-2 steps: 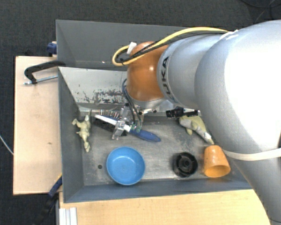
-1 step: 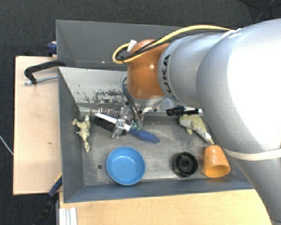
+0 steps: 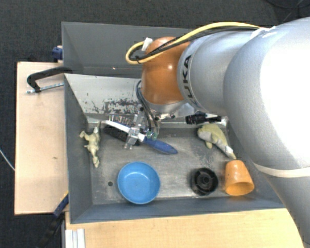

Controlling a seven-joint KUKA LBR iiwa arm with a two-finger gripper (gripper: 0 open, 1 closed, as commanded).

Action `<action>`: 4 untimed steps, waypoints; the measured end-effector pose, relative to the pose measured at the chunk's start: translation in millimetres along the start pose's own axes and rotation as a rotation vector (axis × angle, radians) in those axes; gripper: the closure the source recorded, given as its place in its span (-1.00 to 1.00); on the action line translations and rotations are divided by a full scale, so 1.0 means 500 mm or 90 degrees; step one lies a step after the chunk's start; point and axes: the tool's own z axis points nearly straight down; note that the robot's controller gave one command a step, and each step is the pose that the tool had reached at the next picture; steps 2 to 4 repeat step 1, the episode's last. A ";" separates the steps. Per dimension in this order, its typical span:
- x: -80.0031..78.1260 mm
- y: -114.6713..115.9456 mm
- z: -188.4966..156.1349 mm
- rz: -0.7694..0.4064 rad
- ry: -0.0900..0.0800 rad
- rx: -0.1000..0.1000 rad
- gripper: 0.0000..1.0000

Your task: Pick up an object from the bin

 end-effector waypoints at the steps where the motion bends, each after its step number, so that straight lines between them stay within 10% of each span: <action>1: -0.003 0.003 -0.074 -0.001 -0.001 -0.001 1.00; 4: -0.003 0.003 -0.074 -0.001 -0.001 -0.001 1.00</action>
Offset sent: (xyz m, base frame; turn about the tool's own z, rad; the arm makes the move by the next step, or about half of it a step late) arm 0.0000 0.0001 0.0343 0.0000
